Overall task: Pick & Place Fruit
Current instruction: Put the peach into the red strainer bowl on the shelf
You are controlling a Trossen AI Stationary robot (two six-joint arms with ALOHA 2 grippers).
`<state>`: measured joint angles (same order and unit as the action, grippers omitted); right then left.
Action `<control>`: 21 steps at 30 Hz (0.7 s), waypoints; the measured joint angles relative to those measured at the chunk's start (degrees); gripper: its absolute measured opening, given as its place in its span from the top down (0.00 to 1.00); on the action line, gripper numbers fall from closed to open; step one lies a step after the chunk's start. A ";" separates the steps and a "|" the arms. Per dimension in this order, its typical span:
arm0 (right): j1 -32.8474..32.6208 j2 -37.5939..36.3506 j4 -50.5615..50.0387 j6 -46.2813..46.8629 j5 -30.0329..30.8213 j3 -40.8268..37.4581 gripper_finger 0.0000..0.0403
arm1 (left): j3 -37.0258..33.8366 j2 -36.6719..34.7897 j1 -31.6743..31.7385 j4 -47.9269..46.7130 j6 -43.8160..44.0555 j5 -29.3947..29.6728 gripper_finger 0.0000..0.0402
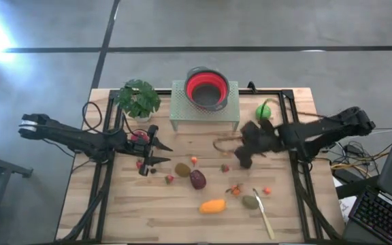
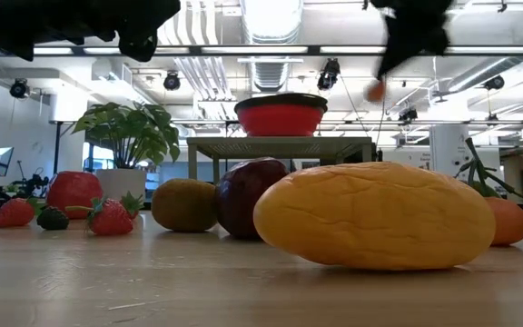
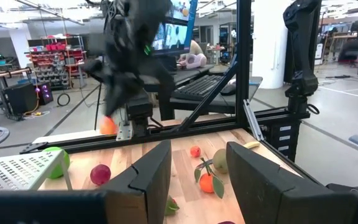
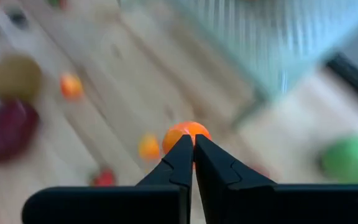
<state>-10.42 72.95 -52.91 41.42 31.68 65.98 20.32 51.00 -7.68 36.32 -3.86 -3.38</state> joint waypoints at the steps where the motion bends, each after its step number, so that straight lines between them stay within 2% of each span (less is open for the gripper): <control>1: 1.55 0.04 1.37 -2.52 -0.04 1.43 0.98 | 0.01 0.00 0.00 0.00 0.00 0.00 0.60; 6: 9.48 0.31 9.63 -13.10 -1.99 7.20 0.98 | 0.00 0.00 0.00 -0.28 -0.02 0.00 0.60; 11: 17.59 2.51 19.69 -22.32 -10.48 9.45 0.98 | 0.00 0.00 0.02 -0.33 -0.02 0.00 0.60; 16: 25.35 7.36 20.59 -23.25 -11.53 12.74 0.98 | 0.00 0.00 0.02 -0.35 1.83 0.00 0.60; 21: 31.32 12.70 20.55 -23.50 -15.44 15.65 0.98 | 0.00 0.00 0.02 -0.37 2.19 0.00 0.60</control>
<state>20.89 85.65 -32.36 17.92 16.24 81.63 20.32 51.00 -7.66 35.94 -1.67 -3.38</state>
